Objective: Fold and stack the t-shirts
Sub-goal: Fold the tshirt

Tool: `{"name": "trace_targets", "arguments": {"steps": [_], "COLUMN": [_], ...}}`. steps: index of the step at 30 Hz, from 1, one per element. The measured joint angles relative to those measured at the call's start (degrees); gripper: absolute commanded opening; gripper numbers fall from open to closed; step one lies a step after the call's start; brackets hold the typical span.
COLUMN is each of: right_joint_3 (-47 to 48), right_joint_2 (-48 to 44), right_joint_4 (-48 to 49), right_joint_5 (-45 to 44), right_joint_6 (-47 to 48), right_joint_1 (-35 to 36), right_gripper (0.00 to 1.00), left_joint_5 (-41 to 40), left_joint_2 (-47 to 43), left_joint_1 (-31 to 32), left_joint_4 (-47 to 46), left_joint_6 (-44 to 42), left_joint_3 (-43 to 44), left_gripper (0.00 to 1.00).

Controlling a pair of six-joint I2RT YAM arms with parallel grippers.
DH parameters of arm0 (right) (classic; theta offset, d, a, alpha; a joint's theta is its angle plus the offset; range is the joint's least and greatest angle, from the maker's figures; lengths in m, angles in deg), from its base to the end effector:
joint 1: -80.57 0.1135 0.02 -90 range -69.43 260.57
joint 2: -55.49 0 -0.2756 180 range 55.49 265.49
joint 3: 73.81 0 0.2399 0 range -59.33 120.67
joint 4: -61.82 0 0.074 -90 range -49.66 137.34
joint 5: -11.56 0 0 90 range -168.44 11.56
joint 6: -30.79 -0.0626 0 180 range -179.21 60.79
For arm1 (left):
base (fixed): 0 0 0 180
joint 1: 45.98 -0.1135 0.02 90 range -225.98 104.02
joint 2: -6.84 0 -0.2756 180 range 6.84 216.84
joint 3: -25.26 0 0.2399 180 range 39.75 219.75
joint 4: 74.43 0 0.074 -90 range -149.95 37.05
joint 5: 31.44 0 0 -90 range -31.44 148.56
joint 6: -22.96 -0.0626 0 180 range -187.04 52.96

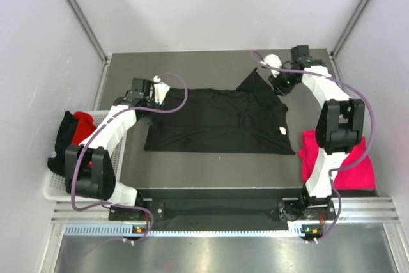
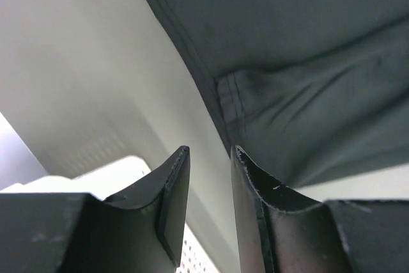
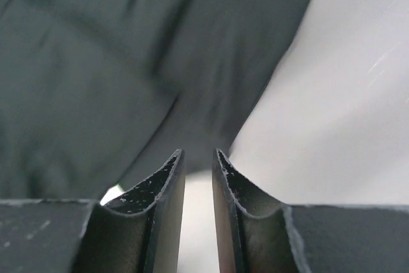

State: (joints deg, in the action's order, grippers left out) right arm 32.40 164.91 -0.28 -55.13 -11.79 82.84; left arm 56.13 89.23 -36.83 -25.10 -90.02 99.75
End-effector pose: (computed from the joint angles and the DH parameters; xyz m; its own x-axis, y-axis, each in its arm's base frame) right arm 0.4048 0.0408 0.2405 -0.4659 -0.6952 -0.5474 -0.8049 0.5900 -0.0643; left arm 0.2917 -0.0443 0.2389 -0.7111 0.5096 -0.4844 0.4495 0.8593 0.2441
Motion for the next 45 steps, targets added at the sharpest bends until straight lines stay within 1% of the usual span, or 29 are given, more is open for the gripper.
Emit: {"name": "trace_targets", "arguments": {"steps": [4, 7, 13, 17, 21, 32, 40, 45], "right_joint_3": [2.6, 7.5, 25.5, 31.1, 32.8, 33.0, 34.4, 34.4], "right_joint_2": [3.5, 7.5, 19.8, 25.0, 28.4, 33.1, 34.7, 34.7], "right_joint_4": [10.5, 14.9, 17.0, 17.7, 17.9, 18.1, 18.4, 18.7], "right_joint_5": [-1.8, -2.1, -2.8, -3.9, -4.7, -4.9, -4.8, -4.8], "right_joint_6": [0.7, 2.5, 6.4, 9.7, 12.1, 14.7, 15.6, 15.9], "right_joint_1": [3.8, 5.2, 5.5, 5.5, 5.5, 5.7, 6.4, 7.2], "right_gripper": [0.26, 0.29, 0.29, 0.29, 0.33, 0.36, 0.35, 0.31], "left_joint_5": [0.4, 0.7, 1.1, 1.4, 1.5, 1.5, 1.5, 1.5], "left_joint_2": [1.0, 1.0, -0.2, -0.5, -0.5, -0.5, -0.5, -0.5], "left_joint_1": [0.0, 0.0, 0.0, 0.0, 0.0, 0.0, 0.0, 0.0], "left_joint_4": [-1.7, -1.9, -2.1, -2.3, -2.5, -3.5, -4.2, -4.7], "left_joint_6": [1.8, 2.4, 3.2, 3.7, 3.9, 4.8, 4.9, 4.9], "left_joint_3": [1.0, 1.0, 0.3, 0.1, -0.3, -1.2, -3.1, -3.1], "left_gripper": [0.37, 0.37, 0.37, 0.37, 0.38, 0.38, 0.38, 0.38]}}
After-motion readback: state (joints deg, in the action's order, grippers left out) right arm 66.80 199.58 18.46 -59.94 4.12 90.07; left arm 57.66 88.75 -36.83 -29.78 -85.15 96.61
